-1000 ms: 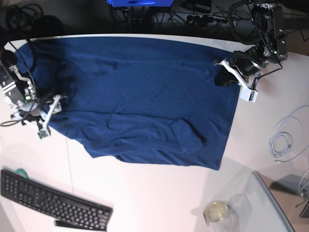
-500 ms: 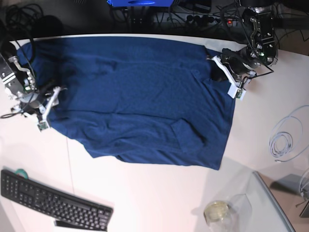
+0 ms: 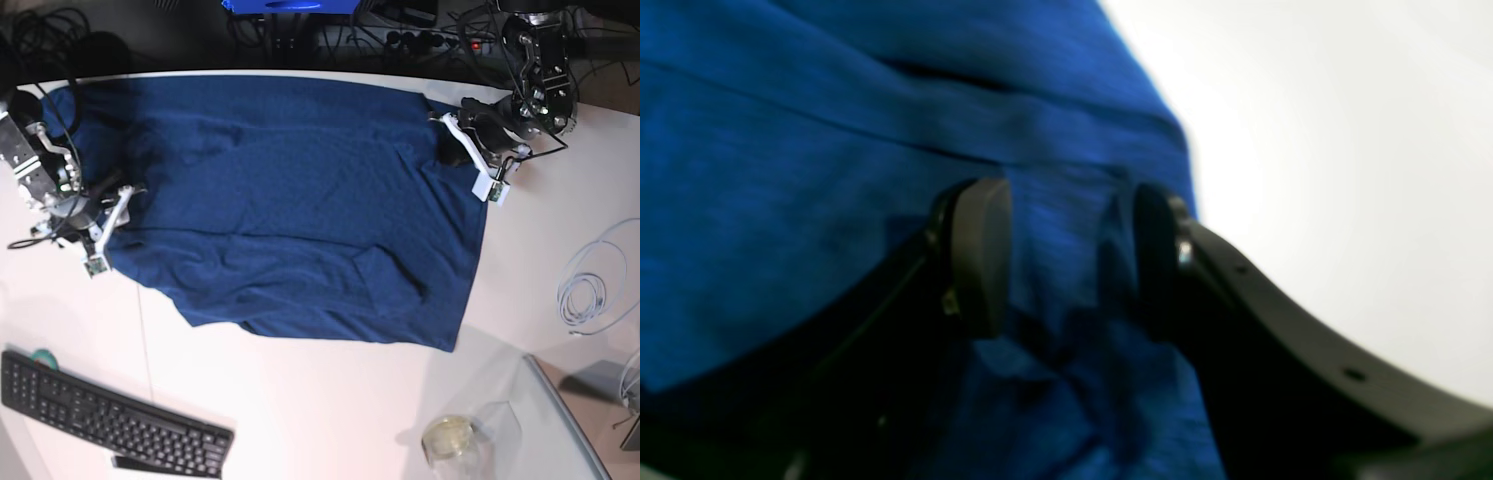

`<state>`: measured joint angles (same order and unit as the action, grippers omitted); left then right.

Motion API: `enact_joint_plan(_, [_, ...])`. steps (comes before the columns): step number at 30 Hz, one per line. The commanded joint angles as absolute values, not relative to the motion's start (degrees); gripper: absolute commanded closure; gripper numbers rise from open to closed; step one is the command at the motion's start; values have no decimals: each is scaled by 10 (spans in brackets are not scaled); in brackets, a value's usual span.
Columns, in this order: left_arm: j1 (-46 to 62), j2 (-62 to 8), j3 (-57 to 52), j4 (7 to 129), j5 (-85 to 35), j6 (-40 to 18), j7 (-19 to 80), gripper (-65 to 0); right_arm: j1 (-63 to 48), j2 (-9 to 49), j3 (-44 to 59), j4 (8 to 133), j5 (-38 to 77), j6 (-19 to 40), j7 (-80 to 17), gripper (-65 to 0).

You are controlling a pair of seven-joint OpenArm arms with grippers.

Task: Layout the t-shirt on the table in an organized manner, then fold the t-shirt properly
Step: 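Grasp the shirt corners with both grippers at opposite shoulder ends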

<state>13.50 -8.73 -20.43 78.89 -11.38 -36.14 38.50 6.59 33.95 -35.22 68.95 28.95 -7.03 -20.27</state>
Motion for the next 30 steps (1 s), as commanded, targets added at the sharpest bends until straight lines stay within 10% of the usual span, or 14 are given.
enact_joint_plan(1, [138,-95,-224,795,-105,-358,393,0,75,351,-347,695,288,-72,-193,-272])
enact_joint_plan(19, [152,-89,-247,890,-109,-357,397,0,87,325,-347,656,288,-72,-191,-270])
enact_joint_plan(25, [139,-78,-231,851,-104,-357,397,0,87,325,-347,658,288,-72,-191,-14])
enact_joint_plan(30, [137,-80,-231,810,-104,-357,394,0,87,335,-343,696,288,-72,-194,-15])
